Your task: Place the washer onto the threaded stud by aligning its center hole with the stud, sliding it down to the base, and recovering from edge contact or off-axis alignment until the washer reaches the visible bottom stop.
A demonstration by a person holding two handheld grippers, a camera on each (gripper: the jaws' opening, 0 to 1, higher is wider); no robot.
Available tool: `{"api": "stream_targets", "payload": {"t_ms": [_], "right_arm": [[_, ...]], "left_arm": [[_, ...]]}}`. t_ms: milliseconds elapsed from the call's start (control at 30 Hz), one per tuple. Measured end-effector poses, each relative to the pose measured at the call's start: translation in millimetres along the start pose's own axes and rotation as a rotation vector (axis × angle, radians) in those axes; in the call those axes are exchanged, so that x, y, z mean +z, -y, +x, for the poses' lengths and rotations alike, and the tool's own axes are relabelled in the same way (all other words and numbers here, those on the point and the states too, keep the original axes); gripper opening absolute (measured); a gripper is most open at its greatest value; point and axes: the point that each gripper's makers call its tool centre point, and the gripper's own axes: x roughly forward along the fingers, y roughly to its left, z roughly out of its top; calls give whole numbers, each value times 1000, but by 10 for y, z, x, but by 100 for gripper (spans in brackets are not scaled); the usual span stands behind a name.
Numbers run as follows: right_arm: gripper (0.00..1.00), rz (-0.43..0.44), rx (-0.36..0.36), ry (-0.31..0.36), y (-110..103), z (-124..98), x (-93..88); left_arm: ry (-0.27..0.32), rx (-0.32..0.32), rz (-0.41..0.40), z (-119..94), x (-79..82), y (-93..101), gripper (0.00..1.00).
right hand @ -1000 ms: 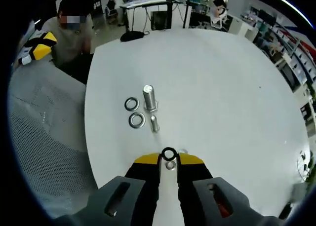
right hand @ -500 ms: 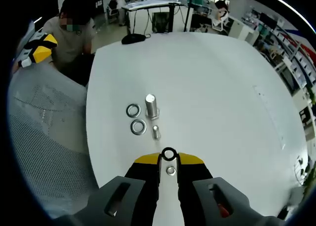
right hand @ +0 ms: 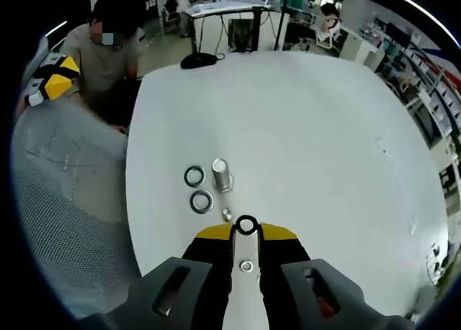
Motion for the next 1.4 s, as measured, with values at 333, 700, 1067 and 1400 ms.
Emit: {"api": "stream_targets", "payload": {"t_ms": [333, 700, 1067, 1400], "right_arm": [[13, -26, 55, -47, -11, 53, 40], [13, 0, 92, -79, -105, 79, -64], [13, 47, 96, -89, -196, 69, -102], [13, 68, 98, -76, -290, 87, -69]], "left_arm": [[-18, 5, 0, 5, -30, -4, 4], [-8, 15, -10, -3, -13, -18, 4], [4, 20, -2, -17, 0, -18, 4], [11, 20, -3, -23, 8, -22, 5]]}}
